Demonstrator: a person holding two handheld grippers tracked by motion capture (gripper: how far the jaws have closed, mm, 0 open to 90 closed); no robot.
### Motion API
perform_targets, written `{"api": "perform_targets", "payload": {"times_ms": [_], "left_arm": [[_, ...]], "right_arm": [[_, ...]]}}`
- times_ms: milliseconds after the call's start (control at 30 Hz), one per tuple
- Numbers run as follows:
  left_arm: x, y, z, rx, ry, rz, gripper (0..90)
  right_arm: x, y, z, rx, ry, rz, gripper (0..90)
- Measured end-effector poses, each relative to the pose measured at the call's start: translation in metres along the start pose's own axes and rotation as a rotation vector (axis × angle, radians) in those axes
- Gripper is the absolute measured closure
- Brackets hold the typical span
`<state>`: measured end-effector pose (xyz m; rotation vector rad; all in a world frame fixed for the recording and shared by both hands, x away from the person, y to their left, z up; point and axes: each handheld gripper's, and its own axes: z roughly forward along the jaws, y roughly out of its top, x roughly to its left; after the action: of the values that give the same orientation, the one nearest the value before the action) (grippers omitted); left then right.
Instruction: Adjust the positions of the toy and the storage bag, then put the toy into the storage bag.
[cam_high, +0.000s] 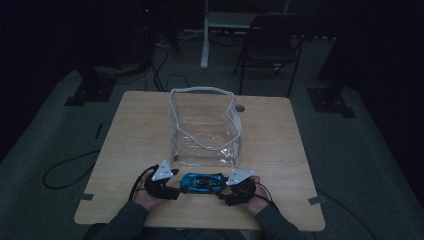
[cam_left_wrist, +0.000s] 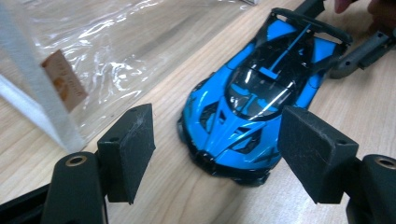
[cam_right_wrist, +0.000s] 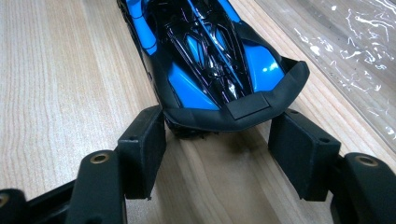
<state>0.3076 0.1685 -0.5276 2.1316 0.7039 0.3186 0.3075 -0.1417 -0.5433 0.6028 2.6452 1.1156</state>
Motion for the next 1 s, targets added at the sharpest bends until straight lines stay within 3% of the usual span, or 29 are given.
{"api": "perform_targets", "payload": {"times_ms": [567,800,1000], "left_arm": [[-0.002,0.0,-0.002,0.002,0.007,0.017,27.8],[-0.005,-0.002,-0.003,0.017,-0.025,0.035,30.6],[-0.012,0.001,0.002,0.007,-0.055,0.053,27.7]], "right_arm": [[0.0,-0.005,-0.01,-0.007,-0.018,-0.001,35.7],[-0.008,-0.01,-0.021,-0.021,-0.007,0.006,40.2],[-0.014,-0.012,-0.022,-0.014,-0.038,0.025,42.8]]}}
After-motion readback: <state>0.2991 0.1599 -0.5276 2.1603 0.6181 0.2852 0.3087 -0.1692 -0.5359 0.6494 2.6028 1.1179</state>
